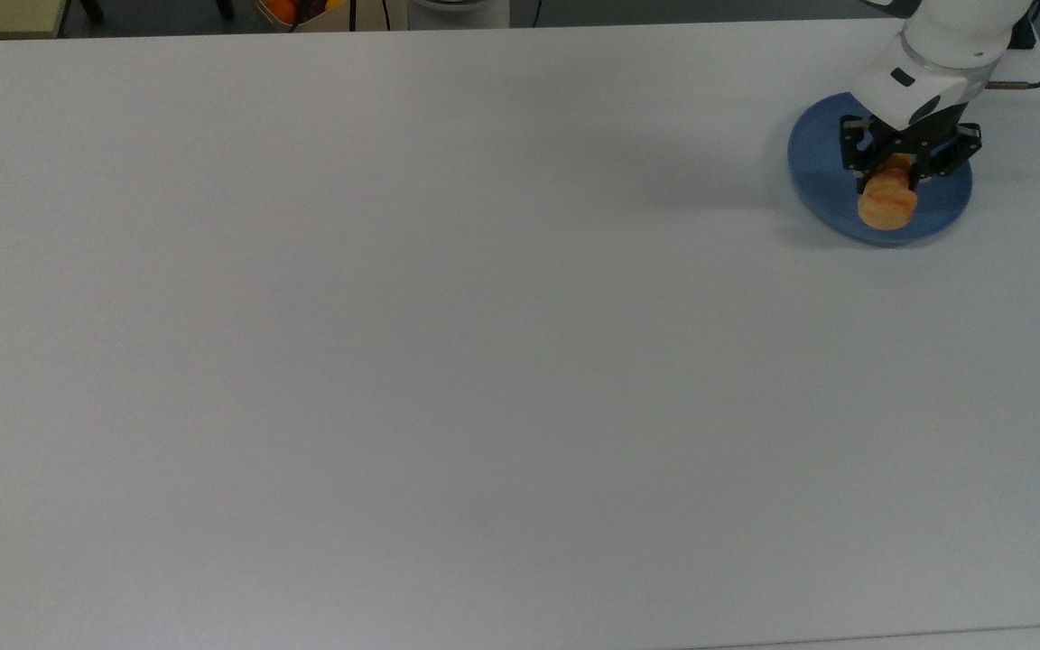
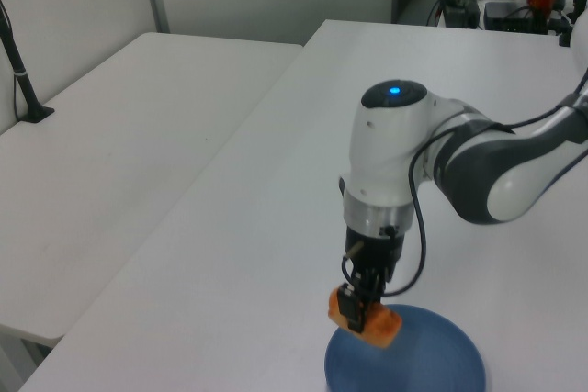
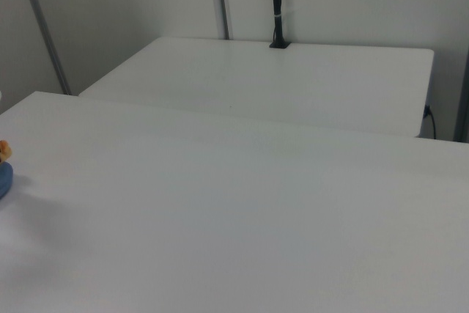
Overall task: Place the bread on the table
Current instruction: 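Close the gripper on the bread roll and lift it, then carry the bread roll away from the plate and lower it onto the table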
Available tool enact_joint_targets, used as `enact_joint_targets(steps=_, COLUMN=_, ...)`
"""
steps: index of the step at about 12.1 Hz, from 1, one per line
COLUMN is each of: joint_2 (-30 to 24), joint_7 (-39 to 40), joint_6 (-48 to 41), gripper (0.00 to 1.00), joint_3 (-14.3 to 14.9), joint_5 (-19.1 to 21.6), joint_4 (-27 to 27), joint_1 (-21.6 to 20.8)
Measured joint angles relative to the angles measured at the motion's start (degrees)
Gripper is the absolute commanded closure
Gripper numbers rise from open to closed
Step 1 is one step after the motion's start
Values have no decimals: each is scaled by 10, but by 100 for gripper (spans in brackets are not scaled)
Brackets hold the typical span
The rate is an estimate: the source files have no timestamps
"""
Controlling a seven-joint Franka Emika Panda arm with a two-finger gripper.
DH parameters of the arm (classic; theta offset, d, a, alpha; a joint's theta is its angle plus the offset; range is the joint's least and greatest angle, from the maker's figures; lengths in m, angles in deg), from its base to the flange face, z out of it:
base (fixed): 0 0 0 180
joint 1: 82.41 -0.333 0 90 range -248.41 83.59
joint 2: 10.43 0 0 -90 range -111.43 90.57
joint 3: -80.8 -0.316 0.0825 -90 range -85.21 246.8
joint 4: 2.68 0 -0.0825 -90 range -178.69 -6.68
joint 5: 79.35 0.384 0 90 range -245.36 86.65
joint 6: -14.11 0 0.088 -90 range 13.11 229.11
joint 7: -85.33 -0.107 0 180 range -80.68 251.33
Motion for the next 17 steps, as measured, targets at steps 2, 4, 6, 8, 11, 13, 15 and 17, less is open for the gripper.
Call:
enact_joint_targets(steps=2, joint_2=-7, joint_7=1, joint_6=0, gripper=49, joint_3=1, joint_5=-4, joint_4=0, joint_1=20)
enact_joint_targets(steps=4, joint_2=-13, joint_7=19, joint_6=0, gripper=48, joint_3=2, joint_5=-5, joint_4=0, joint_1=46)
enact_joint_targets(steps=6, joint_2=-14, joint_7=64, joint_6=-1, gripper=45, joint_3=3, joint_5=-12, joint_4=0, joint_1=83)
enact_joint_targets(steps=8, joint_2=-14, joint_7=117, joint_6=-1, gripper=45, joint_3=4, joint_5=-22, joint_4=0, joint_1=130)
enact_joint_targets(steps=11, joint_2=-12, joint_7=214, joint_6=-1, gripper=45, joint_3=6, joint_5=-34, joint_4=-3, joint_1=203)
enact_joint_targets(steps=13, joint_2=-9, joint_7=266, joint_6=-2, gripper=45, joint_3=6, joint_5=-40, joint_4=-5, joint_1=248)
enact_joint_targets(steps=15, joint_2=-9, joint_7=313, joint_6=-2, gripper=45, joint_3=6, joint_5=-40, joint_4=-13, joint_1=287)
enact_joint_targets(steps=17, joint_2=-5, joint_7=348, joint_6=-2, gripper=45, joint_3=6, joint_5=-40, joint_4=-23, joint_1=322)
